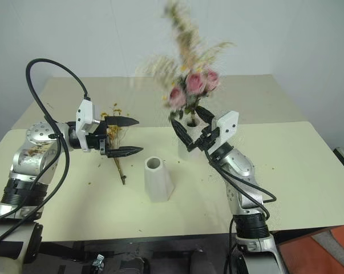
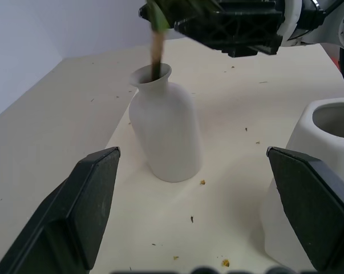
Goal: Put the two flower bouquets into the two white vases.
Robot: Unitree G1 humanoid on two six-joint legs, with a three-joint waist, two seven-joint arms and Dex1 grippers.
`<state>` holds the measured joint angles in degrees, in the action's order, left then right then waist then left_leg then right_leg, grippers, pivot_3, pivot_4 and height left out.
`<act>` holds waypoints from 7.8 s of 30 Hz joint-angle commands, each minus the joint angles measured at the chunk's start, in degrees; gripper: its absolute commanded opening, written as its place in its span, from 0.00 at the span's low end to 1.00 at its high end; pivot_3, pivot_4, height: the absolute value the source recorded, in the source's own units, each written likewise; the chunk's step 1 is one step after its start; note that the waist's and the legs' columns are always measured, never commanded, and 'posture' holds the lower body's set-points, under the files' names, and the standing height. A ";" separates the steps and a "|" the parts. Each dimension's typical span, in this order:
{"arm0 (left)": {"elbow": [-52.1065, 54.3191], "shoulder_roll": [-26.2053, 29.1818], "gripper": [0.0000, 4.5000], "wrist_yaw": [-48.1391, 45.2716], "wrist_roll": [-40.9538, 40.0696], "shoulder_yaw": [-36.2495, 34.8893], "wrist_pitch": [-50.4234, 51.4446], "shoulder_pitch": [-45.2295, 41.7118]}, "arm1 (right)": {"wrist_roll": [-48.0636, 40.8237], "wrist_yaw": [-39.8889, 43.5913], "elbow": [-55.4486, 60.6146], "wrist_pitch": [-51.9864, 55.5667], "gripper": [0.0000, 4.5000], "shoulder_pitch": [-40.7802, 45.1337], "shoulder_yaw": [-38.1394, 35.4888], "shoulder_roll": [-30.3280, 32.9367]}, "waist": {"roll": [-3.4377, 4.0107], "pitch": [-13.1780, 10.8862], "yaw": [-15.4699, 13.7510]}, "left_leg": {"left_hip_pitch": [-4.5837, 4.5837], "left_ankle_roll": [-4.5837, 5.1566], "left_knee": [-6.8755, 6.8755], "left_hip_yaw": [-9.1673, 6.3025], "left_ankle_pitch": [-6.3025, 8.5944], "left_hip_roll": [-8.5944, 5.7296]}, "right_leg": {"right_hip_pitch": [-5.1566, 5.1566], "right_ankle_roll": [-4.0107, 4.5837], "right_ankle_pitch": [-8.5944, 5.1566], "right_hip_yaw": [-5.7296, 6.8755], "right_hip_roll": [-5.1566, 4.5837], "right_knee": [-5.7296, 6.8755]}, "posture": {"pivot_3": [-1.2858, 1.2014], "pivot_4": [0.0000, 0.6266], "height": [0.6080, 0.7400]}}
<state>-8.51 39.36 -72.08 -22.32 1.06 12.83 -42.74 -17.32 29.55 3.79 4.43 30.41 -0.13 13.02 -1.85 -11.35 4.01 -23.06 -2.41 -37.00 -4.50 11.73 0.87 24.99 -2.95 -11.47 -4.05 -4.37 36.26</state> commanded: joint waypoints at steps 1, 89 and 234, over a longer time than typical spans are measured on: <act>1.01 0.55 1.00 0.16 -0.09 -1.11 -0.40 -1.03 | 3.84 -3.49 -0.64 1.09 1.00 2.72 -0.12 1.00 | 0.00 0.00 -0.01 | 0.00 0.00 0.00 0.00 0.00 0.00 | 0.00 0.00 0.00 0.00 0.00 0.00 | 0.52 0.24 1.00; -15.78 -22.57 0.40 72.61 9.62 -10.79 74.14 -19.69 | -30.86 22.47 30.18 42.28 1.00 -0.39 -12.13 48.05 | -0.18 0.06 -1.90 | 0.44 -0.02 -0.04 -0.02 0.02 -0.10 | -0.73 -0.62 -0.33 0.03 -0.08 -0.39 | 0.52 0.24 1.00; 1.07 -20.88 0.36 -7.02 -20.52 -4.64 11.96 5.59 | -19.32 14.05 37.88 28.20 1.00 -24.59 -18.53 38.11 | -0.25 0.12 -1.88 | 0.52 -0.01 -0.08 0.02 0.02 -0.04 | -0.86 -0.63 -0.34 -0.01 -0.04 -0.48 | 0.52 0.24 1.00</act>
<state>-8.26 18.52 -78.38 -42.13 -2.71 26.10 -37.37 -37.06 43.41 41.12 34.37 5.69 -18.34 51.24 -2.10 -11.23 2.13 -22.54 -2.42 -37.07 -4.48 11.75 0.83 24.13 -3.59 -11.81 -4.05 -4.41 35.78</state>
